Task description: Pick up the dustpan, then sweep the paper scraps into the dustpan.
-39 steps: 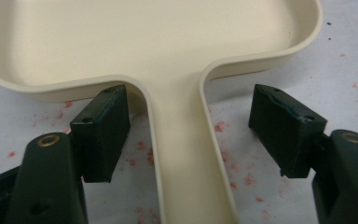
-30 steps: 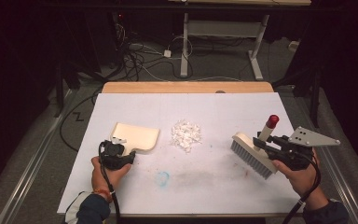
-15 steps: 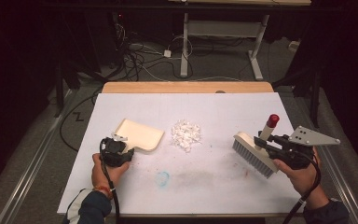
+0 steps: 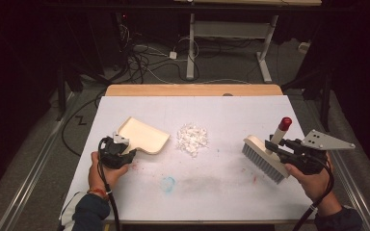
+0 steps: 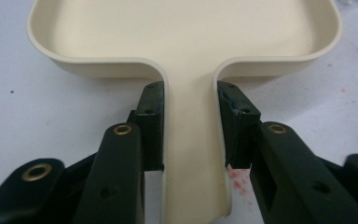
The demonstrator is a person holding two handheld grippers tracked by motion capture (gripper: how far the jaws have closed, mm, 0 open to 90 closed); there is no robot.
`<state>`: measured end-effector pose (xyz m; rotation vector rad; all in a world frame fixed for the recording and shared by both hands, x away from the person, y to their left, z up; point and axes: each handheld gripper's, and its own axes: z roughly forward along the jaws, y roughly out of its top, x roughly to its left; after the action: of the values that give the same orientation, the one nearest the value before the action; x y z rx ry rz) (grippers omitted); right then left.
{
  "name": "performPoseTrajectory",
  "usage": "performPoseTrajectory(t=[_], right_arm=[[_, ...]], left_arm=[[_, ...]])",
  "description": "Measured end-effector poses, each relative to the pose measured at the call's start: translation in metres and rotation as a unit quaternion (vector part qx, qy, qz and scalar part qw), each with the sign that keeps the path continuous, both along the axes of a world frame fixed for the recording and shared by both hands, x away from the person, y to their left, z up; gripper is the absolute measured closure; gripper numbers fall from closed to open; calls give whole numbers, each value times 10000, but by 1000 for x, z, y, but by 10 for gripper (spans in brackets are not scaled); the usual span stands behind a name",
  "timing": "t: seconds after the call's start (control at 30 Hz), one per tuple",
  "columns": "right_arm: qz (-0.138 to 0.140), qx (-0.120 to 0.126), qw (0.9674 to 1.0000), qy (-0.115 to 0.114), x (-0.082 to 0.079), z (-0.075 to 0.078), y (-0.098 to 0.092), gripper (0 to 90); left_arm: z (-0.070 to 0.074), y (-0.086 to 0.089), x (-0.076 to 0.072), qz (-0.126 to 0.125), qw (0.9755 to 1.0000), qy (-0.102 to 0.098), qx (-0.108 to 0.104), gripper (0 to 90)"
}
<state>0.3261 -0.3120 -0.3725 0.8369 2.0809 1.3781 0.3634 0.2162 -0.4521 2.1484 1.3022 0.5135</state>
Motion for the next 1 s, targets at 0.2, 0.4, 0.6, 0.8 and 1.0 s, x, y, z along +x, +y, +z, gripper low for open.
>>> performPoseTrajectory(t=[0.2,0.4,0.6,0.8,1.0], right_arm=[[-6,-20,10000,8,1,0,0,711],[-100,49,9999,-69,-2,3,-5,711],[-32,50,10000,-6,-1,3,-4,712],[0,29,10000,19,-2,1,-2,712],[-35,-7,10000,-8,-1,0,-1,712]], left_arm=[[9,9,-8,-66,10000,-36,16,636],[19,14,-19,-304,9992,-127,211,636],[24,19,-32,-453,9987,-108,191,636],[24,25,-44,-501,9986,-95,144,636],[20,28,-56,-589,9981,-52,152,636]])
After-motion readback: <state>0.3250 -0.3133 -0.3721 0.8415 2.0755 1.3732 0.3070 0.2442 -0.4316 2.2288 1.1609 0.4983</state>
